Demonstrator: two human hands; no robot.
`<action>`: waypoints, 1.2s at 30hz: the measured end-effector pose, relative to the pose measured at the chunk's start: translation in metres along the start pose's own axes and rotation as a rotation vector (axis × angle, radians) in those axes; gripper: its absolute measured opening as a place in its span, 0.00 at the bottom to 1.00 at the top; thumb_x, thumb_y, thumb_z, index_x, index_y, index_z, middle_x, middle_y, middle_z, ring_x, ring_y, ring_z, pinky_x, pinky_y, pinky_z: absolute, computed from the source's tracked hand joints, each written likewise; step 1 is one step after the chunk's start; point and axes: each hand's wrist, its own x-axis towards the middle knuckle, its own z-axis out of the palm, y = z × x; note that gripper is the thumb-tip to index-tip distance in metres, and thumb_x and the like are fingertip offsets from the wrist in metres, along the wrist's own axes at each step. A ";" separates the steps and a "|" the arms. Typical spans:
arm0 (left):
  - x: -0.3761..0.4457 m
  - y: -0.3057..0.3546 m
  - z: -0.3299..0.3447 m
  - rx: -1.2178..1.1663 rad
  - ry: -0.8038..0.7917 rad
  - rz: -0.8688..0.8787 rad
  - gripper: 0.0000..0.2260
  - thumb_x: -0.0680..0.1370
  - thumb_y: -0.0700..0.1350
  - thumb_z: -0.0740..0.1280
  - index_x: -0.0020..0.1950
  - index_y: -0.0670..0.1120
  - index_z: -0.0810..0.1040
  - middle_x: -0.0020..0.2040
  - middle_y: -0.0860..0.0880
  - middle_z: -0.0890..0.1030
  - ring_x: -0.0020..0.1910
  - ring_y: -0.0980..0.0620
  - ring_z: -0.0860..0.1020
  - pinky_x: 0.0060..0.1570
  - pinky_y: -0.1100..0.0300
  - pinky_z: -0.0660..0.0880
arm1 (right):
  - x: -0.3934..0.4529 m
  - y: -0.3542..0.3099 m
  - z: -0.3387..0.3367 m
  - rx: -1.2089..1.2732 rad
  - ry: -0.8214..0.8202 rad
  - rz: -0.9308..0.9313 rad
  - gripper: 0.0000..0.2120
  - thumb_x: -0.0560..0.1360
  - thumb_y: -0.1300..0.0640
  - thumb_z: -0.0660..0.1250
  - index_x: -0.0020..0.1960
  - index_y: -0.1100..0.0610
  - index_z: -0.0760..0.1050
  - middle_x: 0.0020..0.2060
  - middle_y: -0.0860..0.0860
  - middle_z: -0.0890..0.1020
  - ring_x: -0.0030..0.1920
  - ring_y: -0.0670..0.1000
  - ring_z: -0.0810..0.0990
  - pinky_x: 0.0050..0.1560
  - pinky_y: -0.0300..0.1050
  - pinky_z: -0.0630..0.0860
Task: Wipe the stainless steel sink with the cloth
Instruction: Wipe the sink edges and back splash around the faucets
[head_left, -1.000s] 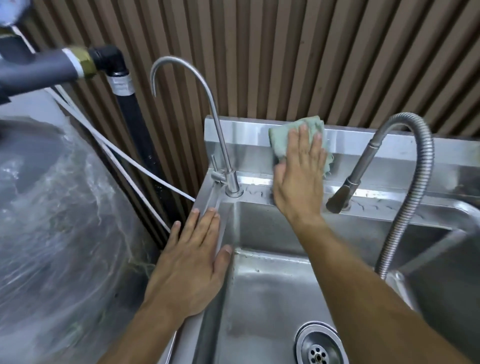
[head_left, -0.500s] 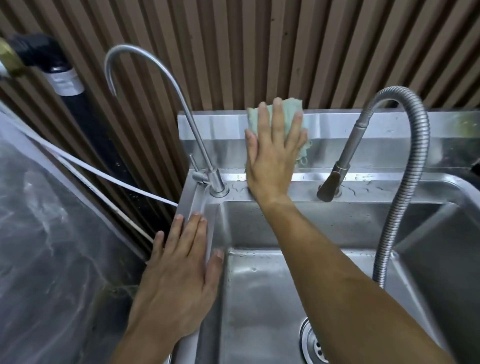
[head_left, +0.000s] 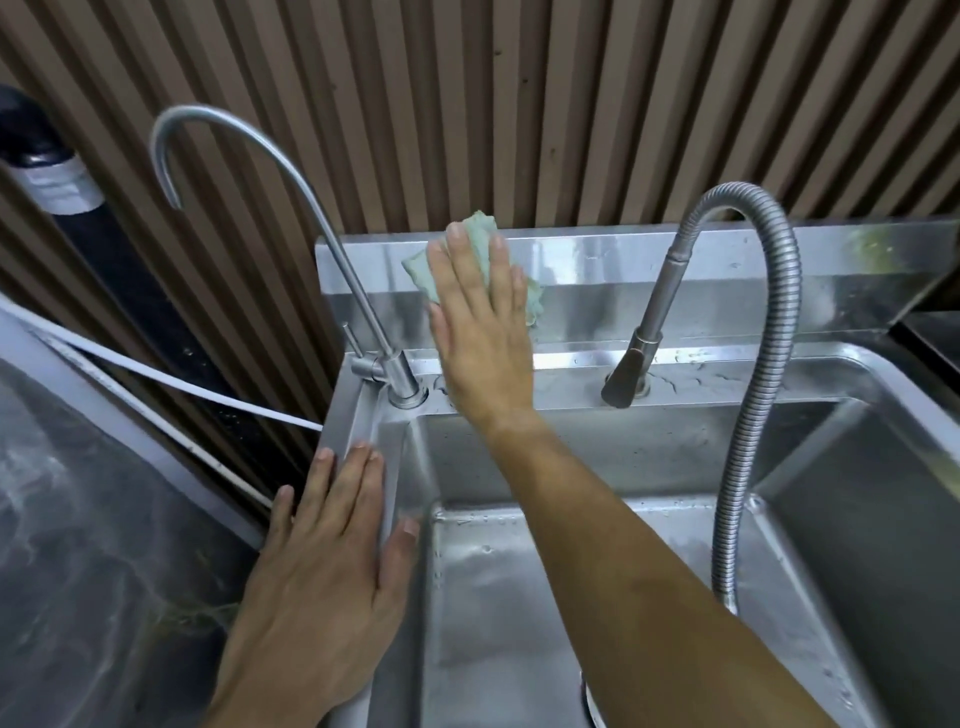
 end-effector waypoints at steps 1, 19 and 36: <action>0.000 -0.001 0.002 -0.009 0.009 0.008 0.41 0.74 0.70 0.25 0.84 0.54 0.44 0.81 0.61 0.38 0.80 0.59 0.34 0.79 0.53 0.37 | 0.000 0.011 -0.004 -0.005 0.012 0.023 0.25 0.87 0.52 0.53 0.82 0.54 0.59 0.82 0.52 0.59 0.82 0.60 0.50 0.82 0.56 0.44; 0.005 -0.002 0.004 0.011 -0.061 0.014 0.38 0.81 0.66 0.35 0.81 0.47 0.65 0.82 0.53 0.61 0.81 0.49 0.57 0.77 0.40 0.59 | 0.015 0.046 -0.032 0.274 0.407 0.835 0.26 0.87 0.53 0.50 0.83 0.59 0.51 0.83 0.56 0.50 0.83 0.59 0.43 0.82 0.57 0.46; -0.003 0.005 -0.008 -0.003 -0.060 0.008 0.36 0.78 0.63 0.33 0.84 0.50 0.47 0.84 0.56 0.45 0.82 0.54 0.38 0.80 0.50 0.40 | -0.007 -0.003 -0.067 0.724 -0.376 0.771 0.14 0.85 0.51 0.55 0.57 0.58 0.76 0.52 0.53 0.81 0.49 0.51 0.79 0.48 0.47 0.74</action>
